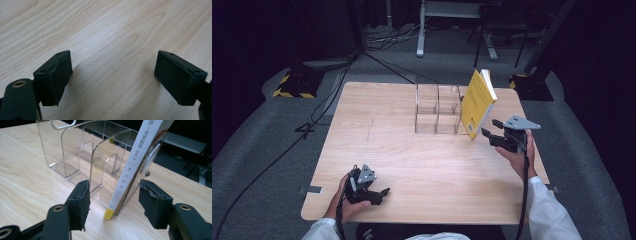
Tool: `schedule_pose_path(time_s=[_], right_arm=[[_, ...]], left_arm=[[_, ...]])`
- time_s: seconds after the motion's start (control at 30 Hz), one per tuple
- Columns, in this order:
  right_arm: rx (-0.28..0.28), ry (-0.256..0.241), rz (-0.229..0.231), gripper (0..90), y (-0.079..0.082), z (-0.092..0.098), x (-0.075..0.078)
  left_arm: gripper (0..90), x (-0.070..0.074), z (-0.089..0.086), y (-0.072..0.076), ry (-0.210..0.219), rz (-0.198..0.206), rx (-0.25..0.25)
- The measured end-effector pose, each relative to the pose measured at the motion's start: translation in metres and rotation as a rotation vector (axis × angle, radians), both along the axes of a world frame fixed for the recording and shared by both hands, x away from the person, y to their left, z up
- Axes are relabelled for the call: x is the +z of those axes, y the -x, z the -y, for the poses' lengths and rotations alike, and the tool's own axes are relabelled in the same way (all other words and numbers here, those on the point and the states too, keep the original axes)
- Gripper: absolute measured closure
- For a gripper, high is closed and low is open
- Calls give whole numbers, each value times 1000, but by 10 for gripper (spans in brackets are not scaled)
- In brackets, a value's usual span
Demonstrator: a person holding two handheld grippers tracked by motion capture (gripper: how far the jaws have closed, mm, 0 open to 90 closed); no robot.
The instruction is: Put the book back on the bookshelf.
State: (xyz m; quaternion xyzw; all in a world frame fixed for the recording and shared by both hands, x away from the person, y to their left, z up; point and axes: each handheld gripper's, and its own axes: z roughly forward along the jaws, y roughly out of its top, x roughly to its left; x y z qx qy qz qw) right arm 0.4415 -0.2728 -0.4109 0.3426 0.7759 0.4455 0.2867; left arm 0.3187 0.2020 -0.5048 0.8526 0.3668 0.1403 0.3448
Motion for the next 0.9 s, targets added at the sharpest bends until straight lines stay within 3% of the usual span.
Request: schedule_pose_path(time_s=[0.33, 0.5, 0.6, 0.77, 0.9], right_arm=[[82, 70, -64, 350, 12, 0, -3], [95, 131, -50, 336, 23, -1, -6], [124, 139, -69, 314, 28, 0, -7], [153, 156, -62, 311, 39, 4, -9], [171, 201, -71, 301, 48, 5, -16]], left_arm=[[155, 0, 0, 0, 0, 0, 0], [155, 0, 0, 0, 0, 0, 0], [156, 0, 0, 0, 0, 0, 0], [155, 0, 0, 0, 0, 0, 1], [155, 0, 0, 0, 2, 0, 1]])
